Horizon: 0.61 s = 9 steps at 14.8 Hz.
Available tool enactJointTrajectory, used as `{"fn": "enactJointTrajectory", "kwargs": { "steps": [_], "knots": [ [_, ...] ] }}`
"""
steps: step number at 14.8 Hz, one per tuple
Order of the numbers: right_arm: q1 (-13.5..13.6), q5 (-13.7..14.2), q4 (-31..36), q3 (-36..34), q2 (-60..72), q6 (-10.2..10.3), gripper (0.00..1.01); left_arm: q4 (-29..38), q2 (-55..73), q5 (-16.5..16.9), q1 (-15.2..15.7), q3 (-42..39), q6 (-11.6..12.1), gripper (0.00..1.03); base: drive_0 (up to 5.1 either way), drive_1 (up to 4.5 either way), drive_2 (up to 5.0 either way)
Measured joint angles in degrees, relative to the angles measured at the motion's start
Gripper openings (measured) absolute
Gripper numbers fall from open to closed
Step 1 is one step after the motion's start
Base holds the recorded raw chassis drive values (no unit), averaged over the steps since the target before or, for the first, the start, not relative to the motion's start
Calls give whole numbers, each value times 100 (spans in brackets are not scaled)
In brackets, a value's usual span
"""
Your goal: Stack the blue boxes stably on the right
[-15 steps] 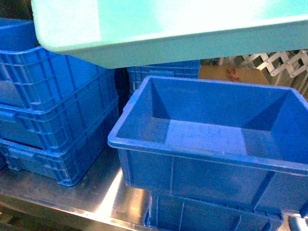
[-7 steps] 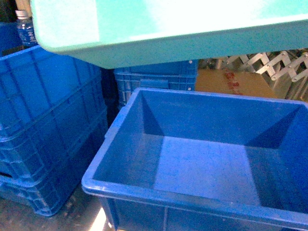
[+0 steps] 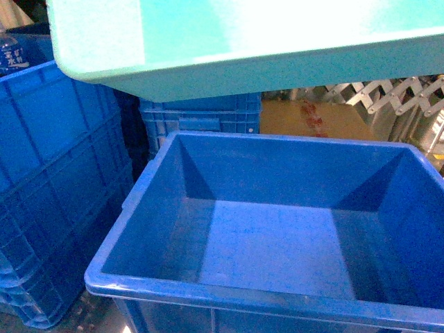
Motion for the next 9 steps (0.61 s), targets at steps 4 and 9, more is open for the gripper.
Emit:
{"fn": "enactJointTrajectory", "kwargs": {
  "steps": [4,9],
  "knots": [
    [0,-2,37,0,-15,2,7,26,-48,-2,0,0,2,2,-1,311,-313],
    [0,-2,-9,-2,15,4,7,-22,-22,-2,0,-9,0,2,-35,216,-286]
  ]
}}
